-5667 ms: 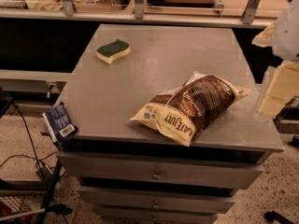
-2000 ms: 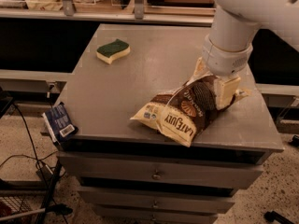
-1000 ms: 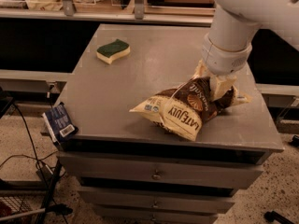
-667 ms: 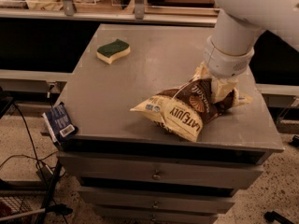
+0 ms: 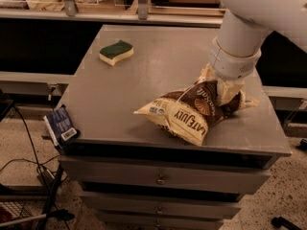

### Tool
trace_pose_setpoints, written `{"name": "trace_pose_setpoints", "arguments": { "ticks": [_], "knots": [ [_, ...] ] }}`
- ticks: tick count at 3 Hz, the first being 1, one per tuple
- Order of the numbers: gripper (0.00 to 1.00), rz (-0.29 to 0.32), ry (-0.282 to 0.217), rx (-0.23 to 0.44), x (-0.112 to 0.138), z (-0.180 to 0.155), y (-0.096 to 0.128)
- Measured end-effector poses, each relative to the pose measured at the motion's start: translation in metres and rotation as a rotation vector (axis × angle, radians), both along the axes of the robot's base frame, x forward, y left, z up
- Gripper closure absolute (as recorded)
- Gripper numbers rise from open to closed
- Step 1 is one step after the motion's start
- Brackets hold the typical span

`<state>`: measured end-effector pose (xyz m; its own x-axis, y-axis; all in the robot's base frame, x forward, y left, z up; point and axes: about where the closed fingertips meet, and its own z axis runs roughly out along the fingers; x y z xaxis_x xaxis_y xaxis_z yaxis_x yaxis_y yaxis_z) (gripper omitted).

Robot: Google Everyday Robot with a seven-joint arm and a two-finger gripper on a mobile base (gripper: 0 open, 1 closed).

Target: Move brown chip bag near rxbar blueberry

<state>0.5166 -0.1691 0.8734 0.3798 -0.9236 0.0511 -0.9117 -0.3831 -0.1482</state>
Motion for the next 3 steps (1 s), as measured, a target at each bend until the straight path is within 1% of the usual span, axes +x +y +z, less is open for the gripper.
{"name": "trace_pose_setpoints", "arguments": {
  "ticks": [1,2,3],
  "knots": [
    [1.0,0.053,-0.057,-0.022,0.018,0.024,0.022],
    [1.0,0.142,-0.149,-0.072,0.048,0.064,0.066],
    [1.0,0.142,-0.149,-0.072,0.048,0.064,0.066]
  ]
}}
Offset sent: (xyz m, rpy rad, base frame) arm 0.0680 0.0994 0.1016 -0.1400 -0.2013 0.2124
